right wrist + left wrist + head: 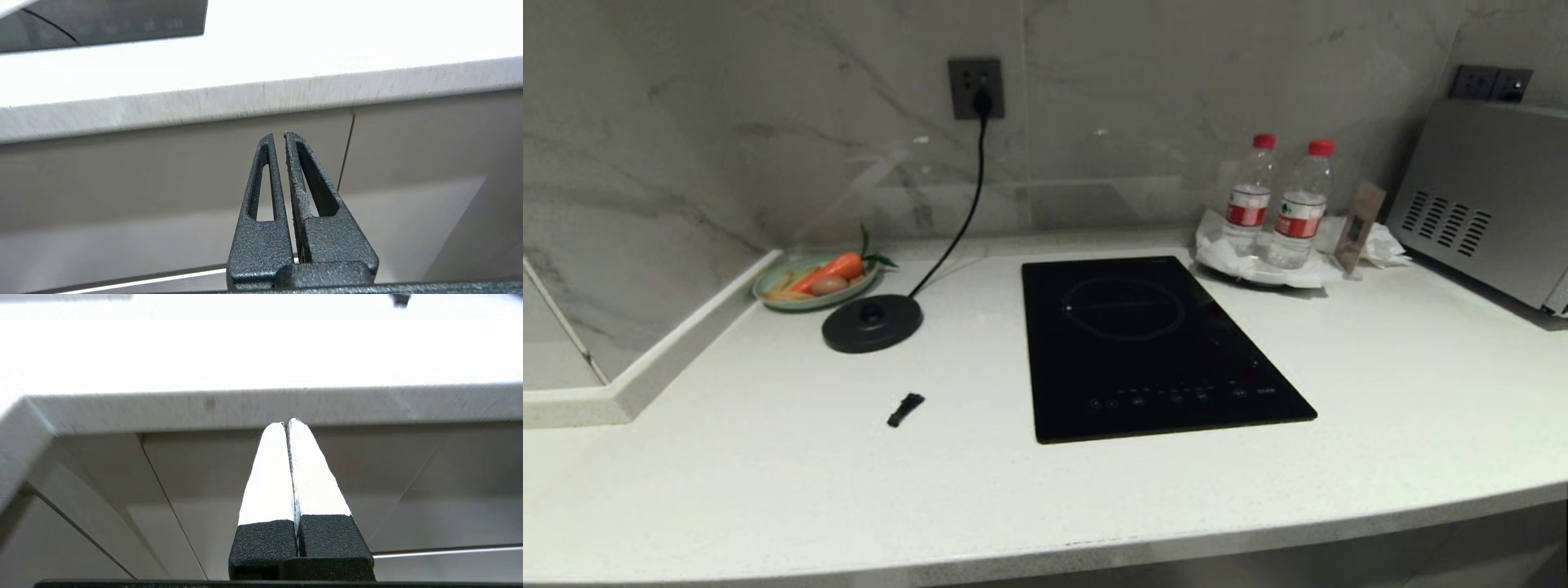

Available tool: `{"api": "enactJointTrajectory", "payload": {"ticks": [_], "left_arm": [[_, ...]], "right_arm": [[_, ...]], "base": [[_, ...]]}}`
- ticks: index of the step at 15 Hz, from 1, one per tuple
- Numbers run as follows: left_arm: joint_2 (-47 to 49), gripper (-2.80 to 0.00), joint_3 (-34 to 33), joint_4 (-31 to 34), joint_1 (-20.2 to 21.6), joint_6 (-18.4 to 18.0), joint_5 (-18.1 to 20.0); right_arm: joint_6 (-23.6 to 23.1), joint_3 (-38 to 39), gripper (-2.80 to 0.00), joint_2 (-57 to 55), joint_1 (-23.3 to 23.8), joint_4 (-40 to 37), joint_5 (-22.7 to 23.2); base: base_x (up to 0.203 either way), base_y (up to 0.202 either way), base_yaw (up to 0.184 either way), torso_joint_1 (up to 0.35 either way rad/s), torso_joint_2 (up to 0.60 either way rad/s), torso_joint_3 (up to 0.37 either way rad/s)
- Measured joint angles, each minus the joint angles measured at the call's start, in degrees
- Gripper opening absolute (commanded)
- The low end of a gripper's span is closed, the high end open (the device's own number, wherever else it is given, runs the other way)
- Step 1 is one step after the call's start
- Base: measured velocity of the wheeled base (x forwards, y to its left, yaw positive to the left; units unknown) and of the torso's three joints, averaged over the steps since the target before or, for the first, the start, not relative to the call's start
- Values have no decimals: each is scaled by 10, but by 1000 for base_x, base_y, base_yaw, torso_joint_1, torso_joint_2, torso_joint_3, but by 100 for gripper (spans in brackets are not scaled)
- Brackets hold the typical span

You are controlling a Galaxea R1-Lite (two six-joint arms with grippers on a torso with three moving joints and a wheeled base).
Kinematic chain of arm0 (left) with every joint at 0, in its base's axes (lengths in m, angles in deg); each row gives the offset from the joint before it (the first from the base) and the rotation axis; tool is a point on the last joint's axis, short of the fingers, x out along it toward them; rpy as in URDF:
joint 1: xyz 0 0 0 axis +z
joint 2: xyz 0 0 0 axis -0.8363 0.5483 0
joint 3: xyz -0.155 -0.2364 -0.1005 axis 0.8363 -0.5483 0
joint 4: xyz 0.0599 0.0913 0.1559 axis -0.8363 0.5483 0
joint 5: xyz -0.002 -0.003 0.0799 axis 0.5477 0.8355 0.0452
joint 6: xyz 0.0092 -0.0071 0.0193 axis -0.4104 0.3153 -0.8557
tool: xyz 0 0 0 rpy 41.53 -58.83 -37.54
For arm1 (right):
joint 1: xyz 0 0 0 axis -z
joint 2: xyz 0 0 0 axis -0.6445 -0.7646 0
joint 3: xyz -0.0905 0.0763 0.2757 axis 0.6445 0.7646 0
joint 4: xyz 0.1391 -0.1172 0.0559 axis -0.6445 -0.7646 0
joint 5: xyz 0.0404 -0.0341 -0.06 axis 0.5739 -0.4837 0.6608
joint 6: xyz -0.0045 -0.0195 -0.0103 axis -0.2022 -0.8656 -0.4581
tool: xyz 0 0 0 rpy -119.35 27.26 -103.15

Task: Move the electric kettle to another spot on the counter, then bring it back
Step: Grab the kettle

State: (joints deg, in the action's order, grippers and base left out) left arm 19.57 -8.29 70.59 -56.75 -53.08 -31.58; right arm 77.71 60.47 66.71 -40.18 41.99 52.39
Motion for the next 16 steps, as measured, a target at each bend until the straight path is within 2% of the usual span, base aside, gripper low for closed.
{"api": "enactJointTrajectory", "payload": {"ticks": [11, 16], "left_arm": [[0, -280, 0, 0, 0, 0, 0], [0, -280, 0, 0, 0, 0, 0]], "right_arm": [[0, 0, -280, 0, 0, 0, 0], [0, 0, -280, 0, 0, 0, 0]], "base": [[0, 0, 0, 175, -561, -384], [0, 0, 0, 171, -422, -263]]}}
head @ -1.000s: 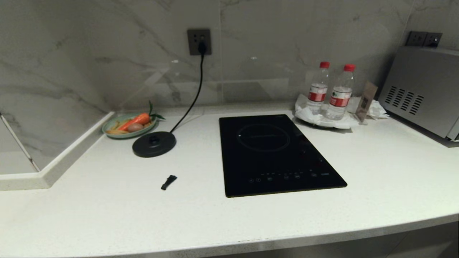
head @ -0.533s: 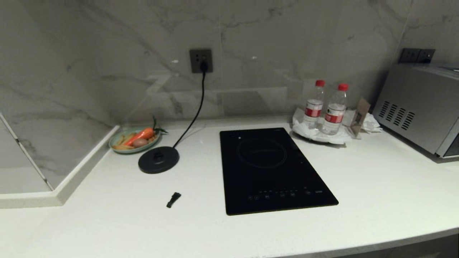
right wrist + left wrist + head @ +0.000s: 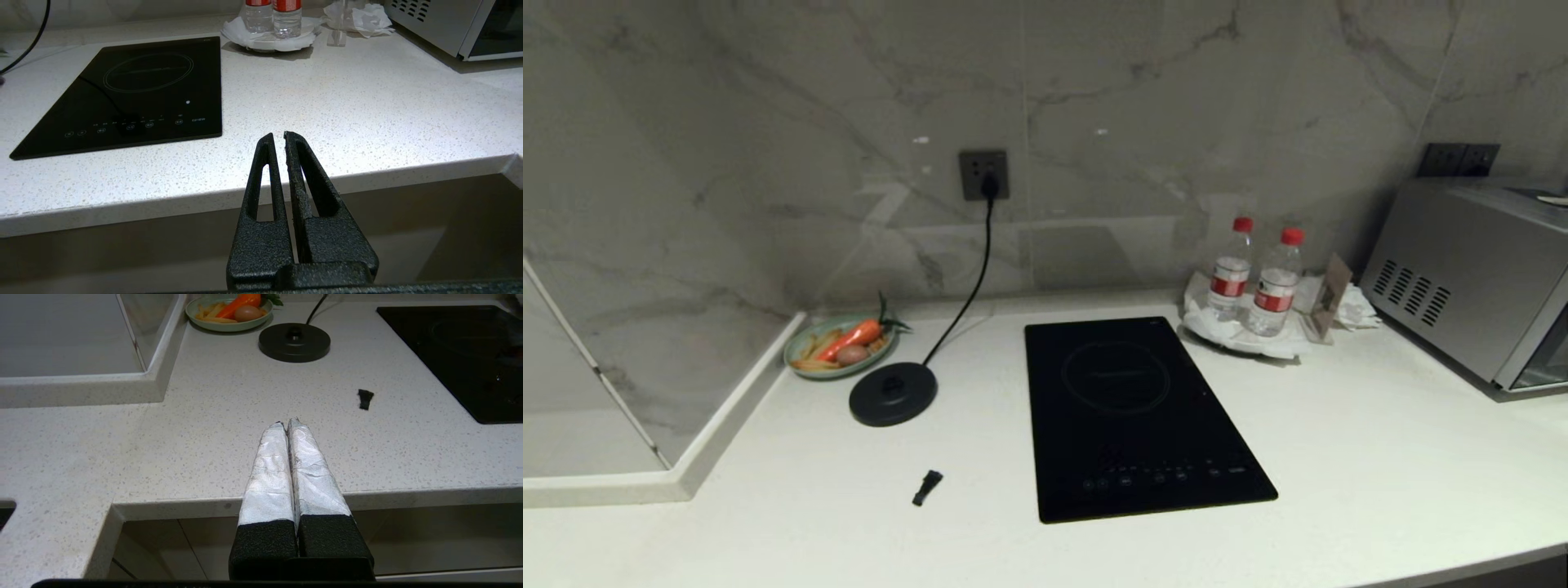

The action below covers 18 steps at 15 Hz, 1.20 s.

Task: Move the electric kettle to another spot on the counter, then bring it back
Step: Grab the kettle

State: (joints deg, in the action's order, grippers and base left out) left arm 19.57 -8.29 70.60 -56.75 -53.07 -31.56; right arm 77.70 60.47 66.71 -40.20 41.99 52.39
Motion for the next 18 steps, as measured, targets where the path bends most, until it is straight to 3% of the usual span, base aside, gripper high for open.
{"api": "enactJointTrajectory", "payload": {"ticks": [5, 18], "left_arm": [[0, -280, 0, 0, 0, 0, 0], [0, -280, 0, 0, 0, 0, 0]], "right_arm": [[0, 0, -280, 0, 0, 0, 0], [0, 0, -280, 0, 0, 0, 0]], "base": [[0, 0, 0, 143, -351, -212], [0, 0, 0, 5, -9, -6]]}}
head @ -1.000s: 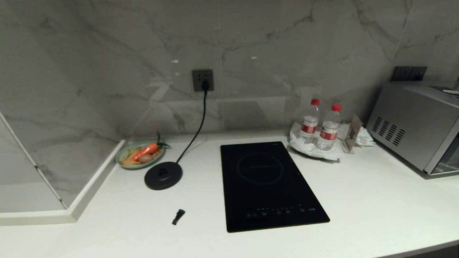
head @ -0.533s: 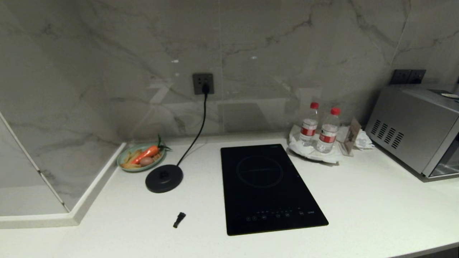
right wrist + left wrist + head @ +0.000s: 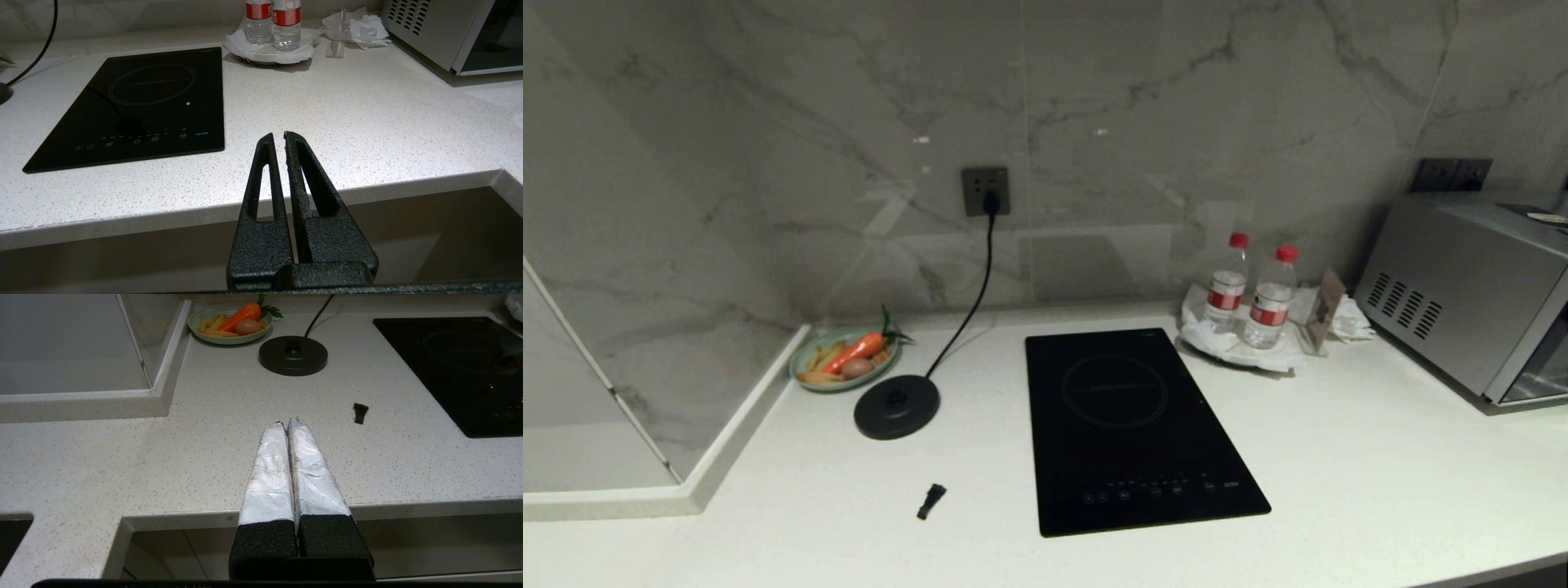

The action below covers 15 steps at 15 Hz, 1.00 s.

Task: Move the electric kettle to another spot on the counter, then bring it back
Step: Grab the kettle

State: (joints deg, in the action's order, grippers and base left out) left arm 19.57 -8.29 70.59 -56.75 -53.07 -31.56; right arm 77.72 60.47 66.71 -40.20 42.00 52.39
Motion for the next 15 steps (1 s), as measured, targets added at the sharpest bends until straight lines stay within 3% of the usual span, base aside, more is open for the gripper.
{"api": "enactJointTrajectory", "payload": {"ticks": [15], "left_arm": [[0, -280, 0, 0, 0, 0, 0]], "right_arm": [[0, 0, -280, 0, 0, 0, 0]], "base": [[0, 0, 0, 0, 0, 0]]}}
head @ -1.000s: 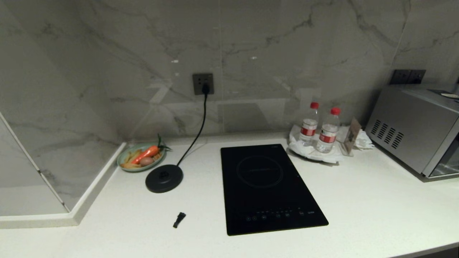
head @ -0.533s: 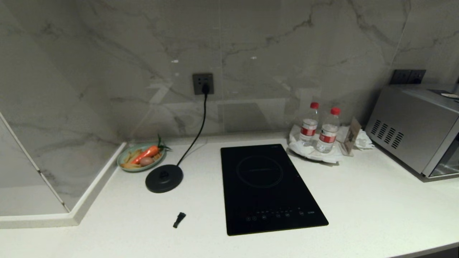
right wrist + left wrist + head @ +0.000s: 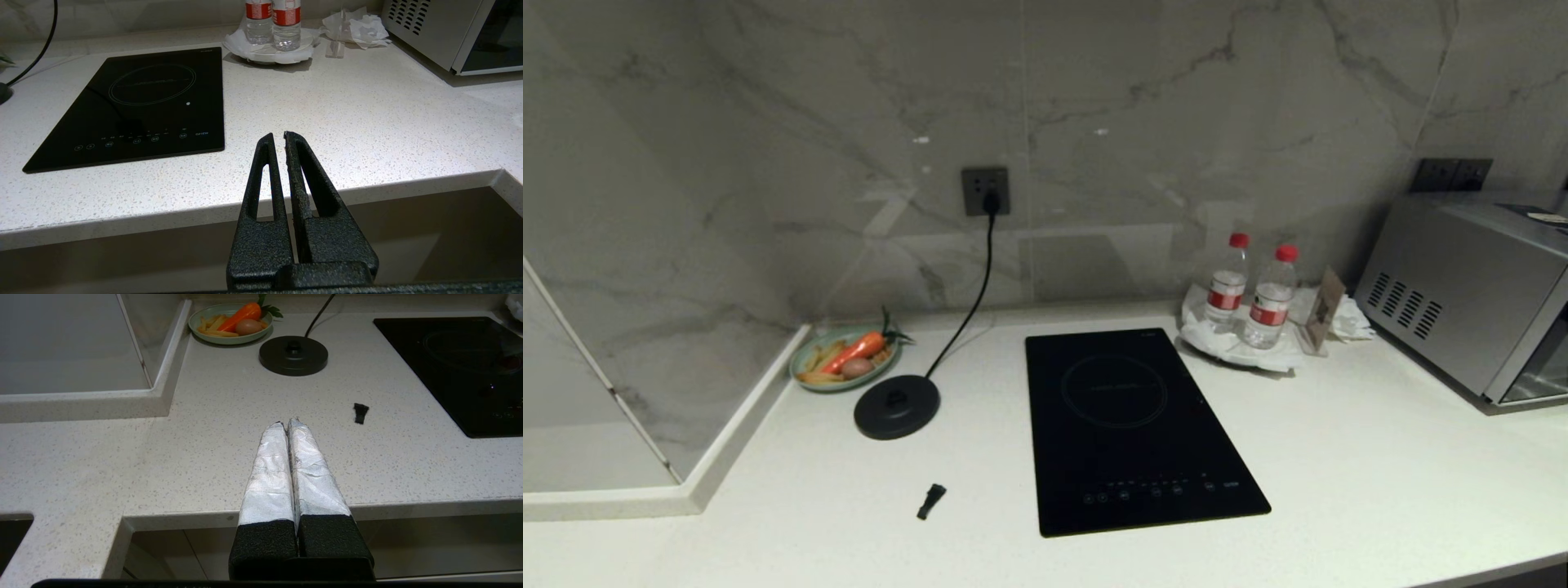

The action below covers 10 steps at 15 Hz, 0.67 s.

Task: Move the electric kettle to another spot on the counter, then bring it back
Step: Grab the kettle

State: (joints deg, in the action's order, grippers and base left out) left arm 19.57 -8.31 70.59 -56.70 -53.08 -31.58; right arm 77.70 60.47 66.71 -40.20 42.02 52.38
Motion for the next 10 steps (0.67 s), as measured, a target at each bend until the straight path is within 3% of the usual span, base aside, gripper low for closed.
{"api": "enactJointTrajectory", "payload": {"ticks": [10], "left_arm": [[0, -280, 0, 0, 0, -2, 3]], "right_arm": [[0, 0, -280, 0, 0, 0, 0]], "base": [[0, 0, 0, 0, 0, 0]]}}
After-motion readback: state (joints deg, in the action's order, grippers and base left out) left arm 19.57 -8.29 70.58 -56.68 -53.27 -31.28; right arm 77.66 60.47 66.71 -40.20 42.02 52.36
